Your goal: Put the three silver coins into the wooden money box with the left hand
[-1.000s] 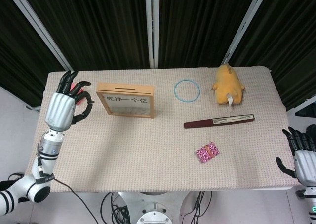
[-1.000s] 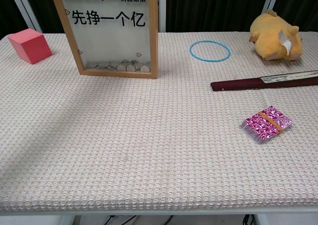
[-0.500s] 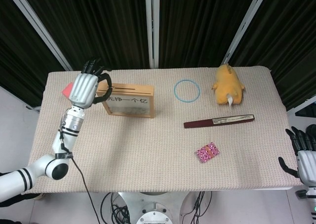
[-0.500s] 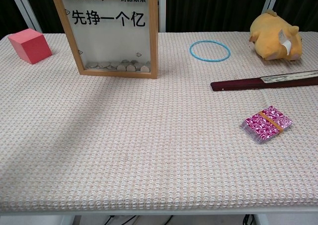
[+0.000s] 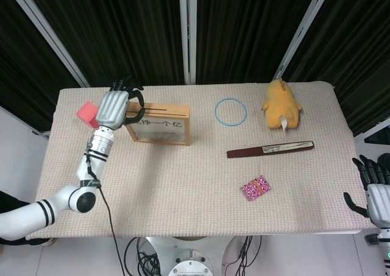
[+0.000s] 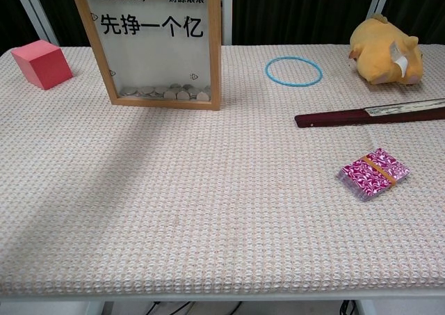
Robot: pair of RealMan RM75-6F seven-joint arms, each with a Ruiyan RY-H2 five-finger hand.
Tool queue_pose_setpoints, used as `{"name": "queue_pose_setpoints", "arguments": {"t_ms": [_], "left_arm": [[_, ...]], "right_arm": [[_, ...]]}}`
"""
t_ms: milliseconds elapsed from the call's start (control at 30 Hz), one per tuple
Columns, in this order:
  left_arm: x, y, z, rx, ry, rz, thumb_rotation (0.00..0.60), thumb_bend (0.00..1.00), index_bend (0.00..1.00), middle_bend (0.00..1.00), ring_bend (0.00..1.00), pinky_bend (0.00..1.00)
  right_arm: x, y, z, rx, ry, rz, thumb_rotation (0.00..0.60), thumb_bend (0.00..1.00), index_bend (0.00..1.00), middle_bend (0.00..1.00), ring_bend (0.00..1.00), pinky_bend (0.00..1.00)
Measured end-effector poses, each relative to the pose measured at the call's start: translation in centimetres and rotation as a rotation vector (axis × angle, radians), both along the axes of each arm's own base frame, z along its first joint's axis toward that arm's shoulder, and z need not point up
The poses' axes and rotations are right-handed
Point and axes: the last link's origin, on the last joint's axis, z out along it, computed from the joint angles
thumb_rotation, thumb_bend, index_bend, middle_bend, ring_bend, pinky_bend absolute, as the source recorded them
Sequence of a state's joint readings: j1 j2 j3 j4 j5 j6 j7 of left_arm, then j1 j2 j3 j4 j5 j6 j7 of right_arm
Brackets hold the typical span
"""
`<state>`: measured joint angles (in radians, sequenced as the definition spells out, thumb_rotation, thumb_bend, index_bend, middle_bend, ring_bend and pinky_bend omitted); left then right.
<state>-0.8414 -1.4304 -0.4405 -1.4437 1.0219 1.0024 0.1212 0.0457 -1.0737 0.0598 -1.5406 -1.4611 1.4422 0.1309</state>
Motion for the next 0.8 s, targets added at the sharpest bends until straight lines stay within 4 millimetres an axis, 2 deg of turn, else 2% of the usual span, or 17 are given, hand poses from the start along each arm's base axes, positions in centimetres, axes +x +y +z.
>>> {"name": "queue_pose_setpoints", "arguments": {"t_ms": [633, 700, 800], "left_arm": [[0.2, 0.2, -1.6, -0.040, 0.005, 0.009, 0.600, 0.52, 0.61, 0.27, 0.04, 0.02], [0.1, 0.3, -1.7, -0.039, 0.010, 0.008, 0.600, 0.49, 0.52, 0.27, 0.04, 0.02], [0.1, 0.3, -1.7, -0.037, 0.007, 0.004, 0.600, 0.37, 0.29, 0.26, 0.04, 0.02]], "right_arm": [[-0.4, 0.1, 0.0, -0.002, 0.000, -0.014, 0.600, 0.29, 0.00, 0.00, 0.00, 0.00], [-0.4, 0.1, 0.0, -0.002, -0.001, -0.014, 0.600, 0.29, 0.00, 0.00, 0.00, 0.00], [-0.5, 0.2, 0.0, -0.004, -0.001, -0.016, 0.600, 0.29, 0.00, 0.00, 0.00, 0.00]]}}
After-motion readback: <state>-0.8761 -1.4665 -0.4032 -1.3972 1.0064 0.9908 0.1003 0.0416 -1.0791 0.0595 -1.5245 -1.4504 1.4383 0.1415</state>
